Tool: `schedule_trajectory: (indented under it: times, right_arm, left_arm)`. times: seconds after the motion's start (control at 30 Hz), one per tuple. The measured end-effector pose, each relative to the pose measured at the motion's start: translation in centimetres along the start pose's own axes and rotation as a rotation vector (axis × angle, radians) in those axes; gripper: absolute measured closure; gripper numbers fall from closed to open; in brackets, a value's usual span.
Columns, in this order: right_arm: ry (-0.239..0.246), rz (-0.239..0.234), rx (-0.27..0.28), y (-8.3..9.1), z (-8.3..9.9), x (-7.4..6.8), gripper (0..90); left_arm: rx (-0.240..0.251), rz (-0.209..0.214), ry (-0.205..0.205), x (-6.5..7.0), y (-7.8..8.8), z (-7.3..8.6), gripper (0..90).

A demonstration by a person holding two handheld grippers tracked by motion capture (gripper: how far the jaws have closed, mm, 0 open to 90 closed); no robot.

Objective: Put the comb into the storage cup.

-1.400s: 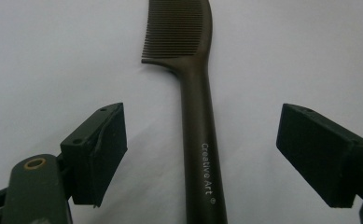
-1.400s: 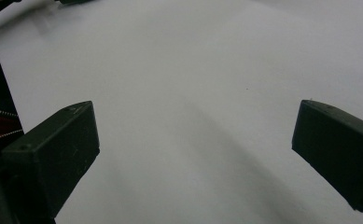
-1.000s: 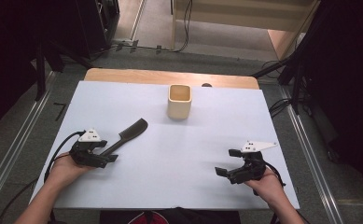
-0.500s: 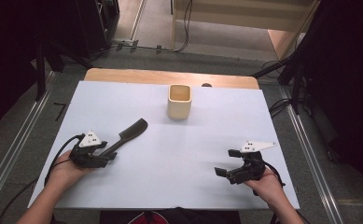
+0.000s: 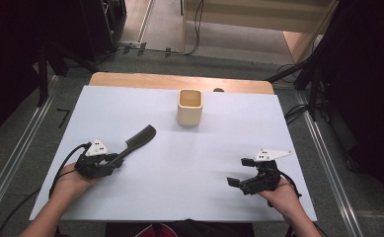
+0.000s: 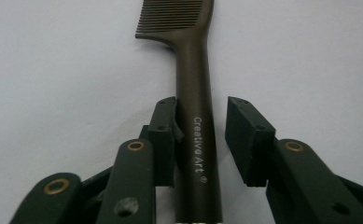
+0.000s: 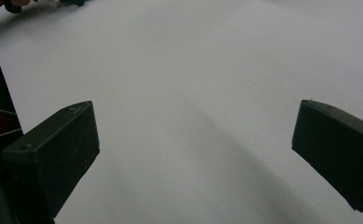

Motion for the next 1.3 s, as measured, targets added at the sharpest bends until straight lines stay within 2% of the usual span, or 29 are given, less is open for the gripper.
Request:
schedule_trajectory:
  times: [0.07, 0.2, 0.63, 0.77, 1.0, 1.3]
  right_arm:
    - [0.001, -0.002, -0.002, 0.0, 0.0, 0.0, 0.0]
    - [-0.002, -0.004, -0.002, 0.0, 0.0, -0.1, 0.0]
    - [0.007, -0.006, -0.002, -0.3, -0.2, 0.0, 0.0]
    - [0.009, -0.006, -0.006, -0.5, -0.4, 0.1, 0.0]
    - [0.012, -0.007, -0.007, -0.6, -0.4, 0.2, 0.0]
    - [0.013, -0.021, -0.013, -0.6, -0.3, -0.2, 0.0]
  left_arm:
    - [-0.009, -0.001, 0.002, 0.0, 0.0, -0.1, 69.9]
    - [-0.002, 0.004, 0.038, -0.1, 0.0, -0.1, 72.7]
    - [-0.005, 0.029, 0.097, -0.4, 0.0, -0.2, 73.5]
    - [-0.002, 0.052, 0.147, -0.7, 0.0, -0.2, 73.6]
    - [-0.012, 0.058, 0.162, -0.8, 0.1, -0.3, 73.6]
    - [0.001, 0.073, 0.21, -1.4, 0.6, -0.7, 73.7]
Point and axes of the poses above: each handheld gripper's, and its own axes: y roughly backward along the jaws, z roughly out of its underside, x roughly to its right, the point moved 6 cm from there along -y, roughly forward along the jaws, and after that the axes turned 13 degrees about -y, right-handed, at the moved point
